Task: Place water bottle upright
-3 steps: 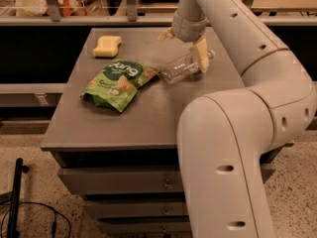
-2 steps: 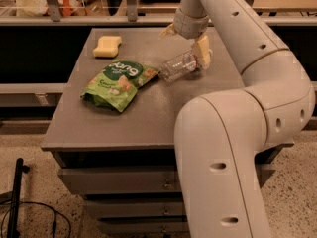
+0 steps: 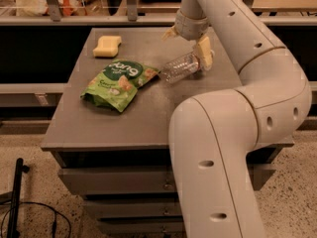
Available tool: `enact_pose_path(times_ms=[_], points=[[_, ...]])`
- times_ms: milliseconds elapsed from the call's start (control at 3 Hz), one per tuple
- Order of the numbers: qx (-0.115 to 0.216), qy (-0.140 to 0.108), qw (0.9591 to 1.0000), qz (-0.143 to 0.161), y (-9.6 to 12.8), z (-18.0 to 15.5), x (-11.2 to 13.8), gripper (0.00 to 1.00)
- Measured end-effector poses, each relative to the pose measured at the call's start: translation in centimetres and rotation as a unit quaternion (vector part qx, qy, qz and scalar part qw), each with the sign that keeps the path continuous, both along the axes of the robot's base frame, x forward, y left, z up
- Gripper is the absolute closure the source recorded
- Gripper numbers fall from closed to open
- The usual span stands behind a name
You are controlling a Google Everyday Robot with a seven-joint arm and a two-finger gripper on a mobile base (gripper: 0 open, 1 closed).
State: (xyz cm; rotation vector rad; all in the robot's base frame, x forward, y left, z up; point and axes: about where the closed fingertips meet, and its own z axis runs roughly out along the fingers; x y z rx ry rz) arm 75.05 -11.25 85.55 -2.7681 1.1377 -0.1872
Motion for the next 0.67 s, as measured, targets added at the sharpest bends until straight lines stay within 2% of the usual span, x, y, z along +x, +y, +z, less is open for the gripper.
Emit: enact_pose_path(times_ms=[333, 667], points=[[-0.006, 0.014, 0.9998, -0.016, -0.9, -0.6, -0.7, 0.16], [-0.009, 0.026, 0.999, -0.035, -2.1, -0.5, -1.7, 0.4]])
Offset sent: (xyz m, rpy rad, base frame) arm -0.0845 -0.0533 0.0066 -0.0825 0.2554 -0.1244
